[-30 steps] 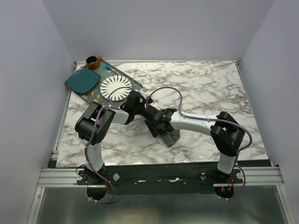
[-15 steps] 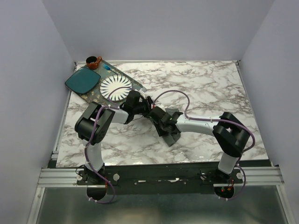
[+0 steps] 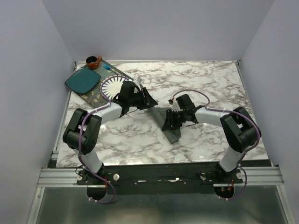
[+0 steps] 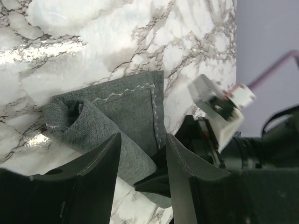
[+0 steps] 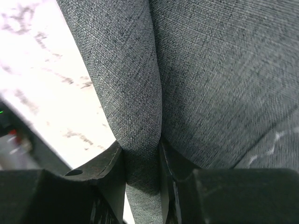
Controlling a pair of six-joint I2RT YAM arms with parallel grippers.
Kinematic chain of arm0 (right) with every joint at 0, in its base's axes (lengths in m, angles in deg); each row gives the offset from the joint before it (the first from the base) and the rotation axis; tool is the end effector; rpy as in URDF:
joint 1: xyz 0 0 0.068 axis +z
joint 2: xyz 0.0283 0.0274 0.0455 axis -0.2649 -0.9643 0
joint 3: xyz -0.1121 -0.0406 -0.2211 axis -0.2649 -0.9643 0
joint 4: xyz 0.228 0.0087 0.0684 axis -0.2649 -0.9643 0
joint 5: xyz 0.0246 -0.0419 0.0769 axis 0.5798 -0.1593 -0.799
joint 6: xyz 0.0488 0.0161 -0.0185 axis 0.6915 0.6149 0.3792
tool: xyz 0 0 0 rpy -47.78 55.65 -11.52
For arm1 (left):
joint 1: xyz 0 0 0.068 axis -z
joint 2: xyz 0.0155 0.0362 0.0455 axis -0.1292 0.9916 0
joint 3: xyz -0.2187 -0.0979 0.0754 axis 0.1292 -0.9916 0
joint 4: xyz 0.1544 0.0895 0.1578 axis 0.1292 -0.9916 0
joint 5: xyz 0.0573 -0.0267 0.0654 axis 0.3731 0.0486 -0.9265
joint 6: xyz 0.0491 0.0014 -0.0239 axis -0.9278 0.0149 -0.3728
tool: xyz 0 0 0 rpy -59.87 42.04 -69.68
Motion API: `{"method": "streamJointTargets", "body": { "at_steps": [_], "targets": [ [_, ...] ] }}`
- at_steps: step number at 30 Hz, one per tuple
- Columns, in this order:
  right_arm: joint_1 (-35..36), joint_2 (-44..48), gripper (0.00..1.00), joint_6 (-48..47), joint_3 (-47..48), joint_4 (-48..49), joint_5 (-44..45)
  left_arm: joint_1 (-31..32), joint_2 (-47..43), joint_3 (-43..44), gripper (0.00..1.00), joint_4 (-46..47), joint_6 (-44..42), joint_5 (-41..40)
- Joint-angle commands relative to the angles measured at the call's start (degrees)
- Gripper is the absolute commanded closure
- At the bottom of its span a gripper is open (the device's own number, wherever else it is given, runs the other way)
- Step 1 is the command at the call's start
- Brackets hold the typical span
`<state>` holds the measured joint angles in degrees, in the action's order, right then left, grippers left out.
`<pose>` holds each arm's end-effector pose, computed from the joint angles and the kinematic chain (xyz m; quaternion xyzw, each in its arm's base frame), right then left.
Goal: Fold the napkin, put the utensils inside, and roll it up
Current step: Roll the napkin with the utensil
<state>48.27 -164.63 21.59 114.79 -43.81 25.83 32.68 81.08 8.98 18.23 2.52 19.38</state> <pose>0.2491 0.1797 0.1407 -0.1263 0.9287 0.3174 0.1440 0.3097 -0.1646 0.1876 -0.0665 0.8543 -0.4498 0.2517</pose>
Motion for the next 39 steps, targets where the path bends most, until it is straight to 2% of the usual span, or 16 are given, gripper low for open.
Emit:
{"method": "streamJointTargets", "body": {
  "at_steps": [1,5,12,16,20,22,24,25,26,28,32,38,39],
  "targets": [
    [-4.5,-7.16,0.66,0.71,-0.32,0.44,-21.39,0.23,-2.59,-0.22,0.48,-1.9,-1.82,-0.22],
    [-6.89,-11.2,0.66,2.21,-0.14,3.52,-29.04,1.11,0.84,-0.84,0.48,3.64,2.74,2.94],
    [-9.53,-13.5,0.64,2.03,-0.14,4.75,-30.91,1.73,9.1,-1.36,0.49,10.33,6.54,3.39],
    [-9.61,-10.69,0.52,-0.33,1.44,-0.58,-26.0,1.46,10.25,-3.21,0.5,9.2,5.31,0.58],
    [-8.91,-3.07,0.36,-5.59,3.72,-8.68,-15.13,1.29,10.95,-3.83,0.49,9.02,4.95,-0.31],
    [-6.91,0.37,0.32,-7.28,4.87,-14.28,-9.67,1.29,11.47,-3.48,0.5,8.41,4.69,-0.48],
    [-4.44,5.89,0.25,-9.47,6.8,-17.56,2.01,1.2,11.92,-3.21,0.49,8.49,4.78,-0.57],
    [-0.77,7.49,0.23,-9.83,7.33,-19.83,6.66,1.2,12.09,-3.12,0.49,8.49,4.78,-0.48],
    [1.09,9.25,0.2,-10.53,7.85,-20.55,14.8,1.29,12.27,-2.77,0.5,8.49,4.86,-0.31],
    [6.87,12.33,0.17,-10.62,8.56,-21.78,21.36,1.29,12.62,-2.33,0.5,8.14,4.95,-0.22],
    [15.51,11.47,0.15,-8.43,11.46,-23.98,38.12,1.29,12.89,-1.63,0.5,7.52,4.69,0.13],
    [22.73,0.69,0.13,-6.76,16.9,-26.0,52.56,1.2,13.59,-1.28,0.5,7.26,4.95,1.1],
    [23.08,-0.82,0.06,-6.58,17.87,-26.7,53.37,1.11,13.59,-1.19,0.5,7.17,4.87,1.19]
  ]
}}
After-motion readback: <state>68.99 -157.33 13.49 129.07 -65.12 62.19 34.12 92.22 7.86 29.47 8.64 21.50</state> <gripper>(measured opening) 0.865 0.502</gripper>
